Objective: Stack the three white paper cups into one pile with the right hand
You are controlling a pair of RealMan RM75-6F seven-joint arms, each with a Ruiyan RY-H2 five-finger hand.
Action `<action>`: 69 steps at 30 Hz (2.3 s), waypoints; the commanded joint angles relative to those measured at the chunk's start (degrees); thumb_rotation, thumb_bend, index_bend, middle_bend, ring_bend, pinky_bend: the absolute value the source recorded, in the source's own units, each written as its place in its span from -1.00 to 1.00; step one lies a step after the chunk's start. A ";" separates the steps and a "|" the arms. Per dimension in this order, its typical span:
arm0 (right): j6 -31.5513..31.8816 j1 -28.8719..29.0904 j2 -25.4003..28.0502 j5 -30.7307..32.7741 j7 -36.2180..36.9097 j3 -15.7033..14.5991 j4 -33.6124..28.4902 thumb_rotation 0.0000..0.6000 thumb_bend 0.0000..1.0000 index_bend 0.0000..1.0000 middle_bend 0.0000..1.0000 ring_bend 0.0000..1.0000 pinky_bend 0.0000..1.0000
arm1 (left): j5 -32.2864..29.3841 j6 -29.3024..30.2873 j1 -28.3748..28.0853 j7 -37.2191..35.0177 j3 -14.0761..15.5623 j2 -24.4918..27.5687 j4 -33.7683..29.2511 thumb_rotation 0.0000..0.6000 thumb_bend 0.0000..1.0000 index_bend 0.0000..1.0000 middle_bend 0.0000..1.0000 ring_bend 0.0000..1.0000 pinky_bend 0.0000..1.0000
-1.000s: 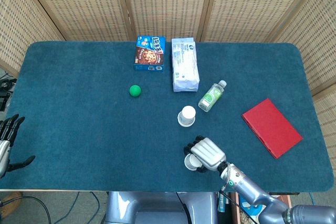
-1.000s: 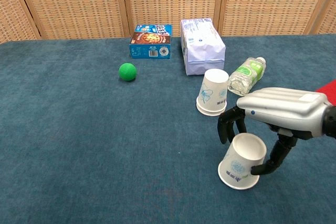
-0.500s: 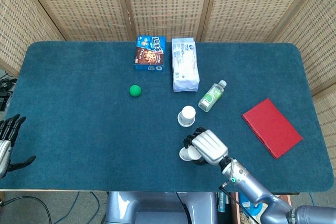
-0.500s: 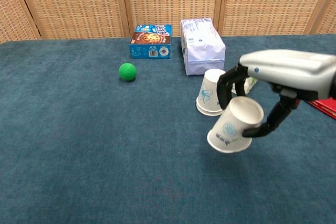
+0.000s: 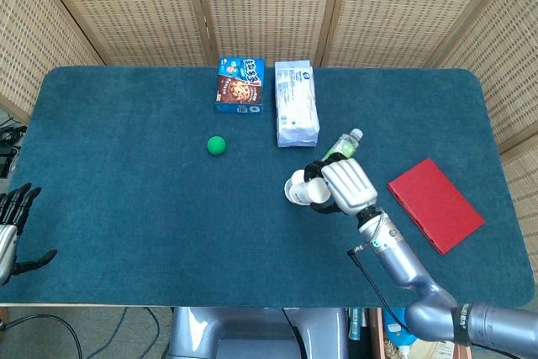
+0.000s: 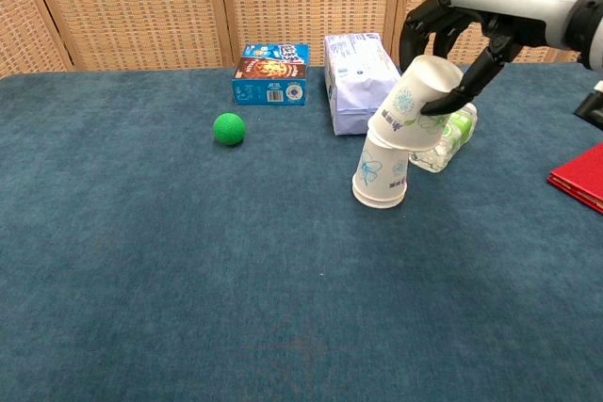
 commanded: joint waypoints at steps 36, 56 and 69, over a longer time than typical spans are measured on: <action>-3.26 8.65 -3.85 18.36 -10.51 0.45 4.12 1.00 -0.61 -0.63 -0.84 -0.72 -0.63 | -0.90 -0.60 -0.26 -1.59 -0.41 0.64 0.15 1.00 -0.64 -1.00 -1.00 -1.00 -1.00; -0.40 6.30 -0.50 13.83 -7.71 -2.00 0.78 1.00 -0.78 -0.82 -0.98 -0.98 -0.92 | -0.06 -0.26 -0.18 -1.17 -0.09 0.66 -0.27 1.00 -0.64 -1.00 -1.00 -1.00 -1.00; 1.16 3.37 -0.03 11.16 -8.38 -7.07 4.04 1.00 -0.78 -0.82 -0.94 -0.98 -0.92 | -1.03 -1.01 -0.40 -1.55 -0.32 0.62 0.29 1.00 -0.64 -1.00 -1.00 -1.00 -1.00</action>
